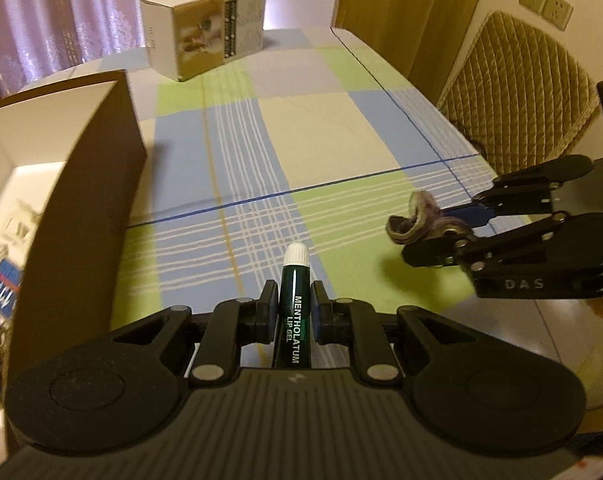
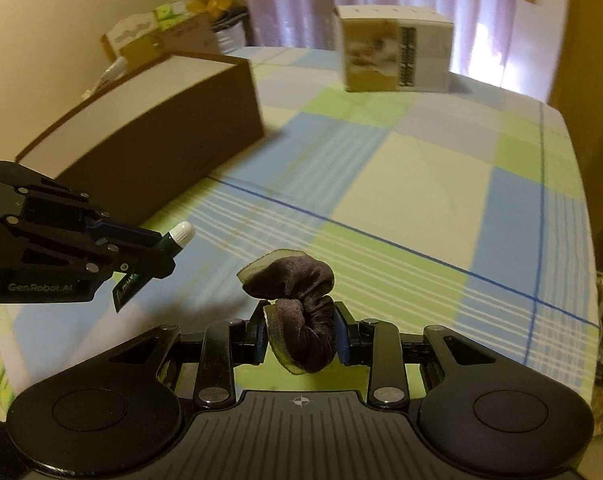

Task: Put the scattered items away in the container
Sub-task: 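Carry the lip balm tube and scrunchie over the box with both grippers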

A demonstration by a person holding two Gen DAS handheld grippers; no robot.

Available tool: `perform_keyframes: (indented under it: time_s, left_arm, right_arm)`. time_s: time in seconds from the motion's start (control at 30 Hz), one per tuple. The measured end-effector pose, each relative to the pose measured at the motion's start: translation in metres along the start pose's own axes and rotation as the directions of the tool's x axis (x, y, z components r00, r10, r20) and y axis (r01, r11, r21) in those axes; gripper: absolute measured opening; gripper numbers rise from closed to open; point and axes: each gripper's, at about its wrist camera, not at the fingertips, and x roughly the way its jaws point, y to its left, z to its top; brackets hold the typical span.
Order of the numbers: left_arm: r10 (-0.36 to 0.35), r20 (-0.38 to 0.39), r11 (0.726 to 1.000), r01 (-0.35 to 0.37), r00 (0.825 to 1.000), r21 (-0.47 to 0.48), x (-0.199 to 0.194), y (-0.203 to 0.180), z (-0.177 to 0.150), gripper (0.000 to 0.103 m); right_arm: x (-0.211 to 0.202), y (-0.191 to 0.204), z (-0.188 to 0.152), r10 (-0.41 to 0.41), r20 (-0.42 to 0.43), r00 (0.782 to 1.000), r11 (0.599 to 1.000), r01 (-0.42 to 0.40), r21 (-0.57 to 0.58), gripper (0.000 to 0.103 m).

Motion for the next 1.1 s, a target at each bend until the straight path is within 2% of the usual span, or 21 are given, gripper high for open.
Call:
perform_keyframes:
  time_s: [0.5,0.77,1.1]
  left_arm:
    - [0.020,0.163,0.998,-0.011,0.986,-0.057,-0.101,0.044,-0.008,0.013]
    - [0.064,0.204,0.995,-0.047,0.977,-0.089,-0.138,0.085,-0.018,0.013]
    - [0.111,0.243,0.989,-0.083,0.964,-0.122,-0.166,0.140,-0.028,0.013]
  right_arm:
    - [-0.012,0.083,0.038,0.111,-0.003,0.994,0.988,-0.110,-0.106,0.029]
    - [-0.010,0.134,0.061,0.155,0.012,0.988,0.972,-0.150,-0.179,0.029]
    - [0.005,0.188,0.094,0.187,0.039,0.982,0.955,-0.172,-0.242,0.029]
